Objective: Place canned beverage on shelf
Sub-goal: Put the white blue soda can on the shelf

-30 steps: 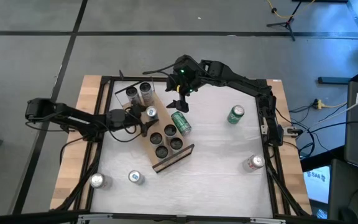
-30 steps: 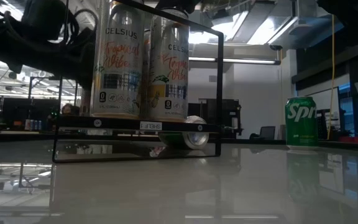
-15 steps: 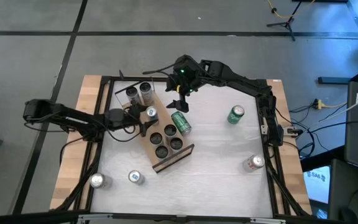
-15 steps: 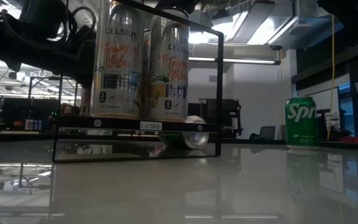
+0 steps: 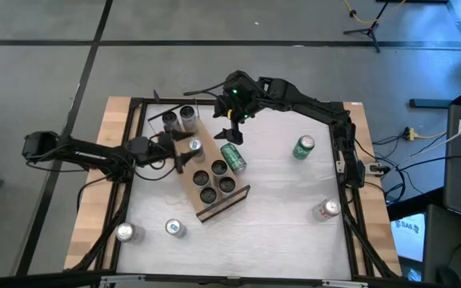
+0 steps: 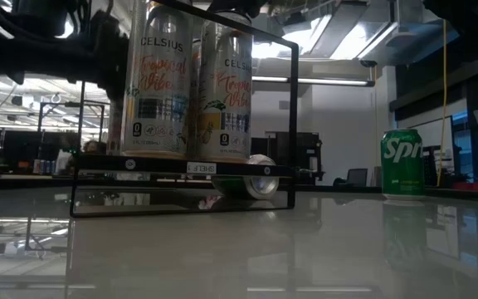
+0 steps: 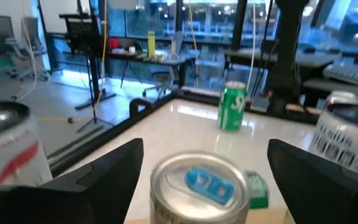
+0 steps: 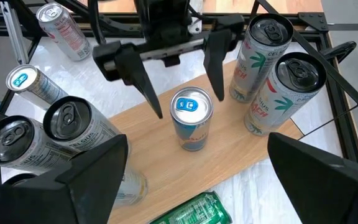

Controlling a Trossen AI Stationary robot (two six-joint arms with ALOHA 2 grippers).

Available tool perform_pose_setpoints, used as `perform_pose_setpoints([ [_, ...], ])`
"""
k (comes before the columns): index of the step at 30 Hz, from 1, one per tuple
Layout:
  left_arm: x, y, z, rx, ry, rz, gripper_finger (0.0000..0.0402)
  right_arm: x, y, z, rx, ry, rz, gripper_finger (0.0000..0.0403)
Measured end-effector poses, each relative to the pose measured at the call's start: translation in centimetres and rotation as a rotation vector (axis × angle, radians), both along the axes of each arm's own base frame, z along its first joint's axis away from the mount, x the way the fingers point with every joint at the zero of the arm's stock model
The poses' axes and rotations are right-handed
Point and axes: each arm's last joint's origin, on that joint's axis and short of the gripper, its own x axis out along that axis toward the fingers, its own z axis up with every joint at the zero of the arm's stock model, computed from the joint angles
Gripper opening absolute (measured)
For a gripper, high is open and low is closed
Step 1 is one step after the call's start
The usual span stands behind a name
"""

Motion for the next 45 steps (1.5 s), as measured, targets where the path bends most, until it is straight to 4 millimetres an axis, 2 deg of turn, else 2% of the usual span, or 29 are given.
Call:
perform_pose_setpoints([
  [4, -0.2, 0.0, 1.2, -0.016, -0.064, 0.000, 0.0334, 0.0, 0.0, 0.0, 0.000, 0.000, 0.000, 0.0380],
  [8, 0.5, 0.0, 4.1, -0.010, -0.114, -0.027, 0.0333, 0.0, 0.0, 0.0, 0.004, 0.001, -0.003, 0.0380],
  [12, 1.9, 0.1, 8.0, -0.032, 0.058, -0.042, 0.0324, -0.6, 0.2, 0.4, 0.031, 0.025, -0.025, 0.0380],
  [16, 2.8, 0.3, 12.7, -0.065, 0.267, -0.006, 0.0317, -2.7, 0.7, 2.1, 0.020, 0.033, -0.022, 0.0380],
  [20, 3.5, 0.4, 17.4, -0.119, 0.343, 0.007, 0.0316, -4.9, 1.2, 3.2, 0.007, 0.094, -0.010, 0.0380],
  [23, 4.5, 0.5, 19.6, -0.146, 0.399, 0.013, 0.0316, -6.3, 1.6, 3.8, 0.003, 0.125, 0.001, 0.0380],
  [26, 5.5, 0.6, 21.0, -0.160, 0.491, 0.017, 0.0316, -7.0, 1.8, 4.0, -0.003, 0.133, 0.014, 0.0380],
  [31, 7.6, 0.9, 21.6, -0.220, 0.643, 0.041, 0.0316, -7.9, 2.0, 1.6, 0.004, 0.189, 0.022, 0.0380],
  [34, 8.7, 0.9, 21.2, -0.240, 0.720, 0.023, 0.0316, -9.0, 2.2, -0.3, 0.016, 0.143, -0.006, 0.0380],
  [38, 9.5, 1.4, 20.2, -0.282, 0.781, -0.005, 0.0316, -11.4, 2.7, -3.0, 0.024, 0.039, -0.078, 0.0380],
  [42, 9.7, 2.3, 19.6, -0.368, 0.796, 0.009, 0.0316, -14.2, 3.3, -4.3, -0.002, -0.118, -0.141, 0.0380],
  [45, 9.4, 3.2, 19.6, -0.434, 0.781, 0.048, 0.0316, -15.6, 3.7, -5.2, -0.006, -0.235, -0.151, 0.0380],
])
